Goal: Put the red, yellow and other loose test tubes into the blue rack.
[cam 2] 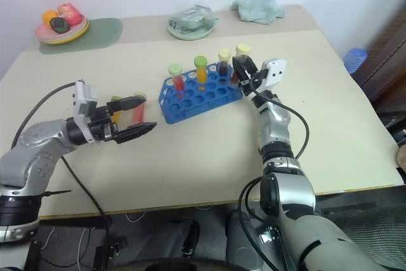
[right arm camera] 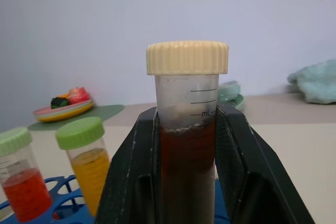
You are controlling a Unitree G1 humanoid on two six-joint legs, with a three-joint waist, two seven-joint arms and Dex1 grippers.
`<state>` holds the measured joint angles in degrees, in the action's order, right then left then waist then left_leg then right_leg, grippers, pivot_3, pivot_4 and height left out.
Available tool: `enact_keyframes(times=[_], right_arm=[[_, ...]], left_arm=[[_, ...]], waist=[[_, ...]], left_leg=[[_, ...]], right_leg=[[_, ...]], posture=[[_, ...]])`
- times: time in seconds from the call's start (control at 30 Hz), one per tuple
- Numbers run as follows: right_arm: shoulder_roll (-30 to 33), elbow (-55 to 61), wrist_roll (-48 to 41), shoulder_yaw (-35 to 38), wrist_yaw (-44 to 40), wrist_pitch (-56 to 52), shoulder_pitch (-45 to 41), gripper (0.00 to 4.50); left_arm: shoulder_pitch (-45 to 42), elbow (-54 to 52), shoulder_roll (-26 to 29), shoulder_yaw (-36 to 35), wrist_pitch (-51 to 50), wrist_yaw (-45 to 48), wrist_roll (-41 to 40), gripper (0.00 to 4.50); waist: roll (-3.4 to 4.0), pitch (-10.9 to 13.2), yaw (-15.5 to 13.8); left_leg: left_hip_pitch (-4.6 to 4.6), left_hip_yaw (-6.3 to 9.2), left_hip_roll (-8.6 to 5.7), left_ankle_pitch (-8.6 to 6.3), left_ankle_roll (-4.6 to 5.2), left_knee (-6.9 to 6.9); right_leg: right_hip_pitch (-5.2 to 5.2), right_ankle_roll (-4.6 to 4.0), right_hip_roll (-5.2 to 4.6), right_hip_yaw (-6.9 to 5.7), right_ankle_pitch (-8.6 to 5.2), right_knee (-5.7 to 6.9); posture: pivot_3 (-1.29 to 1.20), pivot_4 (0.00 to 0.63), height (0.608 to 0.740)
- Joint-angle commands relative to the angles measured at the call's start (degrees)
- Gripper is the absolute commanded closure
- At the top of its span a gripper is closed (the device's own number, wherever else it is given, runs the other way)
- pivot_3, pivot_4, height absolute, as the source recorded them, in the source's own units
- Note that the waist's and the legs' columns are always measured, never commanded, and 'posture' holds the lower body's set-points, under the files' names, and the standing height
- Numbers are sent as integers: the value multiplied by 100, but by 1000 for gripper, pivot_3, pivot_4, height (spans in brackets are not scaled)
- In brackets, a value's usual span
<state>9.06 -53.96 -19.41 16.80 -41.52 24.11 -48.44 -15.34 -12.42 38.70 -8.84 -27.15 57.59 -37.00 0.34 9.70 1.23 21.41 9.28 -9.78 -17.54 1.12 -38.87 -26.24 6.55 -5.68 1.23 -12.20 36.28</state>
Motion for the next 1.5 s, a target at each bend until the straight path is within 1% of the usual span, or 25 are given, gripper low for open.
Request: enact_keyframes(times=[0.03,0.47,0.87,0.93,0.97,1.03,1.07,1.1,1.2,1.27,1.4,1.5], right_arm=[[12,62,-57,8,-40,22,66,3713],[-250,402,-46,-159,-9,-48,343,3713],[-164,188,85,-175,44,55,339,3713],[-146,172,139,-191,59,135,352,2696],[-134,168,210,-210,131,248,356,2367],[-106,170,438,-264,429,600,372,1469],[-91,185,518,-294,515,730,377,913],[-71,281,568,-338,523,822,405,458],[-12,773,548,-422,509,728,519,458],[80,1357,513,-522,486,393,697,458],[523,3143,605,-750,734,-773,1296,458],[1121,4470,315,-866,420,-1821,1737,458]], left_arm=[[-44,-155,54,-160,30,18,-109,0],[-70,-119,7,-110,35,27,-112,0],[-16,-189,13,-150,16,-16,-129,0],[7,-201,8,-162,10,-47,-128,0],[18,-199,0,-168,12,-71,-122,0],[37,-210,-79,-251,-15,-200,-195,0],[27,-205,-144,-314,-38,-308,-253,0],[15,-200,-225,-400,-77,-477,-313,0],[-51,-189,-527,-671,-164,-1148,-394,0],[-192,-206,-787,-853,-211,-1843,-345,0],[-561,-298,-1162,-925,-305,-3292,175,0],[-852,-363,-1316,-924,-671,-4131,338,0]], waist=[[0,0,1],[0,0,10],[0,0,4],[0,0,1],[0,-1,2],[1,0,5],[1,0,5],[0,0,6],[0,0,-2],[0,0,-12],[-3,-2,-64],[-5,-3,-76]], left_leg=[[0,-2,4,0,-1,0],[-4,-13,19,-1,-8,0],[-3,-15,24,-2,-10,5],[-3,-16,24,-2,-10,6],[-3,-15,24,-2,-10,6],[-3,-17,24,-2,-11,6],[-4,-18,24,-2,-11,6],[-3,-19,24,-1,-11,6],[-3,-19,26,-1,-12,6],[-3,-20,27,-1,-12,5],[0,-19,27,-1,-12,1],[6,-17,26,-2,-12,0]], right_leg=[[0,-1,3,1,1,0],[-2,-12,13,4,8,-2],[-7,-13,16,5,9,-3],[-7,-13,17,5,9,-4],[-7,-13,17,5,9,-4],[-7,-13,17,5,9,-5],[-8,-13,17,5,9,-4],[-9,-13,18,5,9,-4],[-9,-14,18,5,9,-4],[-9,-14,18,5,10,-4],[-9,-13,18,7,10,-5],[-9,-13,15,6,10,-8]], posture=[[0,150,740],[0,150,740],[0,150,740],[0,150,740],[0,150,740],[0,150,740],[0,150,740],[0,150,740],[0,150,740],[0,150,740],[0,150,740],[0,150,740]])
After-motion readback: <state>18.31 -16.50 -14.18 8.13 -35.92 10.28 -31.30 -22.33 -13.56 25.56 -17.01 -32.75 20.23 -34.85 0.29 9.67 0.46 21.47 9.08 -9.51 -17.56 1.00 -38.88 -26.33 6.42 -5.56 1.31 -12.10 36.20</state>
